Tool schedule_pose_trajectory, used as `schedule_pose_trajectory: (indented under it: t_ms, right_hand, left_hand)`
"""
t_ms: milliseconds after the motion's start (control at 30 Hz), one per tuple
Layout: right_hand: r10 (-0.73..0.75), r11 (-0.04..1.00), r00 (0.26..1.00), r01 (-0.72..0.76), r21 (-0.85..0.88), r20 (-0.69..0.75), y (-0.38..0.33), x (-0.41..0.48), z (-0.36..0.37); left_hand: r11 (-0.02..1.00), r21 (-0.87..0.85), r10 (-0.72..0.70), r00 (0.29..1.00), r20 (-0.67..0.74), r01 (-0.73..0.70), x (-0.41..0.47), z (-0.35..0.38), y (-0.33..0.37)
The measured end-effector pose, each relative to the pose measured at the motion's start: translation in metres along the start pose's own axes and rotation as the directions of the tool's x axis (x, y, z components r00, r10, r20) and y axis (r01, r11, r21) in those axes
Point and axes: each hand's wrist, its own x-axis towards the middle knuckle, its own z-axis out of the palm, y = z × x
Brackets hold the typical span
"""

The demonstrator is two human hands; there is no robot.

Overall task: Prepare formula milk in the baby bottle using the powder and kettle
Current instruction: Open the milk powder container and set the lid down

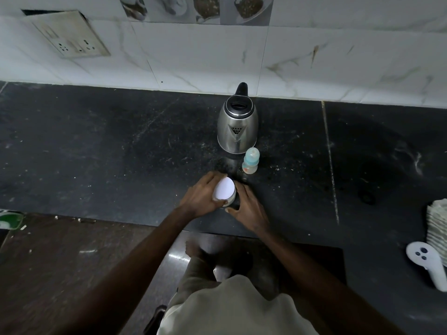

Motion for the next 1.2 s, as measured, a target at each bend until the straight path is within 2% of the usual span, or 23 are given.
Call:
schedule_pose_trajectory:
  t_ms: [367,667,833,1033,1200]
  right_hand:
    - [0.086,0.987,0.987,-0.066,0.143,-0.136,-0.005,0.005,0.020]
    - [0.108,0.989,0.967,-0.080,0.127,-0.231,-0.010,0.008,0.030]
    - [0.103,0.992,0.961,-0.081,0.094,-0.258,-0.014,0.015,0.035]
    - [0.095,0.987,0.958,-0.057,0.147,-0.271,-0.013,0.010,0.047]
    - [0.096,0.966,0.982,-0.054,0.251,-0.160,-0.014,0.015,0.056]
  left_hand:
    - [0.995,-0.036,0.100,0.992,0.075,-0.097,0.009,-0.001,-0.007]
    - [0.985,-0.009,0.171,0.985,0.024,-0.171,0.014,-0.007,-0.012]
    - [0.987,-0.013,0.162,0.977,0.139,-0.162,0.029,-0.021,-0.021]
    - [0.970,0.015,0.230,0.935,0.271,-0.243,0.037,-0.028,-0.018]
    - [0.964,-0.035,0.261,0.914,0.311,-0.263,0.036,-0.035,-0.032]
